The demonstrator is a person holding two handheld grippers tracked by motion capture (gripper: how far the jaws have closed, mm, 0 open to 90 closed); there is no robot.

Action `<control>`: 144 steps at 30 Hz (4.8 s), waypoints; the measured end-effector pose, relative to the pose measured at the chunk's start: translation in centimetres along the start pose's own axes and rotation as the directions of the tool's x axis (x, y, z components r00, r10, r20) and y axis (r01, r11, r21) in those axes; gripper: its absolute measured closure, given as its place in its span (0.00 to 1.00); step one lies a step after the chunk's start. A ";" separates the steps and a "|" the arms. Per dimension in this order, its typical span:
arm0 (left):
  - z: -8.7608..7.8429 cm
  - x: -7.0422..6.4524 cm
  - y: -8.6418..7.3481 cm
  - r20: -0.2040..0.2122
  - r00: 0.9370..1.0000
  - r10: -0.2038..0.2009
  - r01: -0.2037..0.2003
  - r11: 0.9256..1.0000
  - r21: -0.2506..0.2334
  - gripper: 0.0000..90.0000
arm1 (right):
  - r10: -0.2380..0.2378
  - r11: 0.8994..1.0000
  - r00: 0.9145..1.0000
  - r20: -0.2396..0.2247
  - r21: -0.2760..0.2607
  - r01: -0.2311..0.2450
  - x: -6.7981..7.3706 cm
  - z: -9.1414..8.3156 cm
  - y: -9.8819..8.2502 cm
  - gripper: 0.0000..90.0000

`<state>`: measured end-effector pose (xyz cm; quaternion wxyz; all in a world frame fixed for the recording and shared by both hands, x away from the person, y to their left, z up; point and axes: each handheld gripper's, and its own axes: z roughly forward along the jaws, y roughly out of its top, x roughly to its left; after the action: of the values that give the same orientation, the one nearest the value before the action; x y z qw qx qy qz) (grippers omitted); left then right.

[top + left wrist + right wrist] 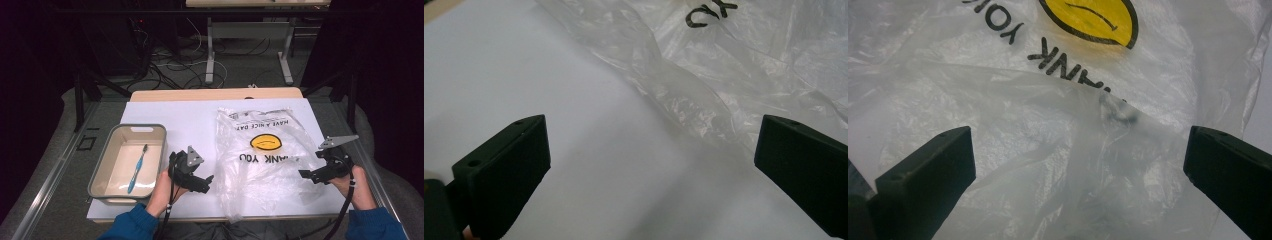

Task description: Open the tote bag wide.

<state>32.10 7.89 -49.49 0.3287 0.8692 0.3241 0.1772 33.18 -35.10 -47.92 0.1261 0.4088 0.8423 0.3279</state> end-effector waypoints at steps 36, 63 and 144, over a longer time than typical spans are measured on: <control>6.2 -0.1 -1.2 -0.161 0.986 0.045 -0.033 0.996 0.078 0.99 | 0.043 0.986 0.996 0.080 0.154 -0.055 -0.7 8.2 1.4 1.00; 0.9 -1.4 -0.1 -0.085 0.995 0.050 -0.049 0.999 0.017 0.31 | -0.015 0.999 0.998 0.066 0.050 0.012 0.6 5.5 5.6 0.36; 4.2 -2.0 -2.2 0.016 0.991 0.130 -0.131 0.985 0.111 0.90 | -0.045 0.980 0.999 0.020 0.193 0.040 3.8 8.2 1.6 0.98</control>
<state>31.87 5.86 -54.23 0.2688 0.9064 0.2743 0.1762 35.67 -27.76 -52.86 0.1029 0.4051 0.8770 0.2371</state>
